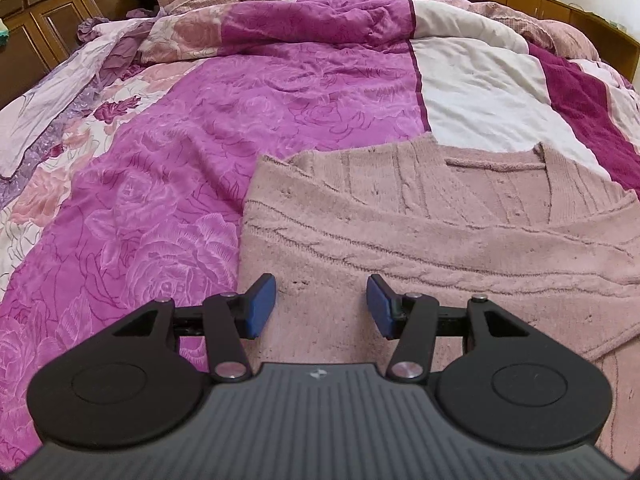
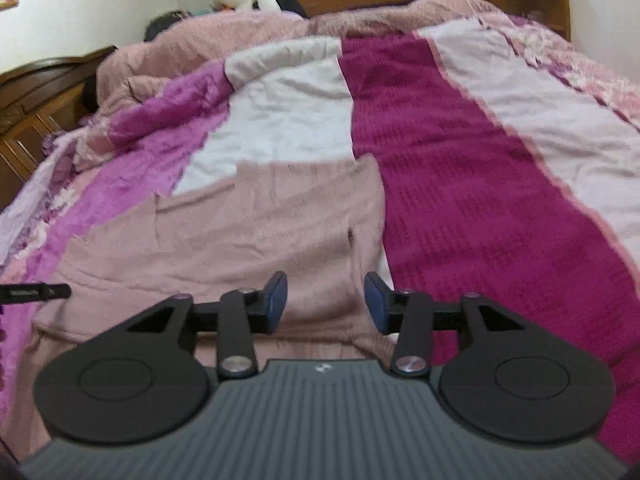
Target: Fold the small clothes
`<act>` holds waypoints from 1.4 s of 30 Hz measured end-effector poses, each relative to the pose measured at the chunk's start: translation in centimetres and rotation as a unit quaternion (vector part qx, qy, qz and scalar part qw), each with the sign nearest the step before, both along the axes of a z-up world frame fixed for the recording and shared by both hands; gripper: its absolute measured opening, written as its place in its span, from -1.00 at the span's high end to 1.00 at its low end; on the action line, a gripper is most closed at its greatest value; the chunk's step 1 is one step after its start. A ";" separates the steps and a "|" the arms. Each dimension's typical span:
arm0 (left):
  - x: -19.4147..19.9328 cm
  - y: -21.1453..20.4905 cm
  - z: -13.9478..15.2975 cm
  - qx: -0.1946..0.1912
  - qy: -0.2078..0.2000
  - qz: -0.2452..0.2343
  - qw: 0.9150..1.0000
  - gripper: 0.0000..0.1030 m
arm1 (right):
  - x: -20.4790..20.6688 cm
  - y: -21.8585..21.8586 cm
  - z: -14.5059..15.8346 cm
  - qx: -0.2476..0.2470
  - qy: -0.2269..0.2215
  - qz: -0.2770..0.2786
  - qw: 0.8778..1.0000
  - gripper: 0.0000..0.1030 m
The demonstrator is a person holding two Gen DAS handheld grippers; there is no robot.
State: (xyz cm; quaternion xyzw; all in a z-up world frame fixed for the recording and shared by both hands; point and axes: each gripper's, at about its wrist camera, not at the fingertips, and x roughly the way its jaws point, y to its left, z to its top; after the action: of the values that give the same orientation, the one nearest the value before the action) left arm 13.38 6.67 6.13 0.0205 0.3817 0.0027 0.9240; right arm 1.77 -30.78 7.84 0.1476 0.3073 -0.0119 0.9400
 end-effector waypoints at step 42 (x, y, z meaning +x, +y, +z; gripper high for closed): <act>3.8 3.3 -2.6 -0.048 -0.042 0.079 0.995 -0.26 | 5.5 -3.6 -0.2 -0.033 -0.017 -0.082 0.996 0.55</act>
State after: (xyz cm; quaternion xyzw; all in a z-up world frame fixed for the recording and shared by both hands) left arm 17.18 9.92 3.51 -0.0540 0.3426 0.0578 0.9361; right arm 7.24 -34.40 7.66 0.1415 0.2774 -0.0967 0.9453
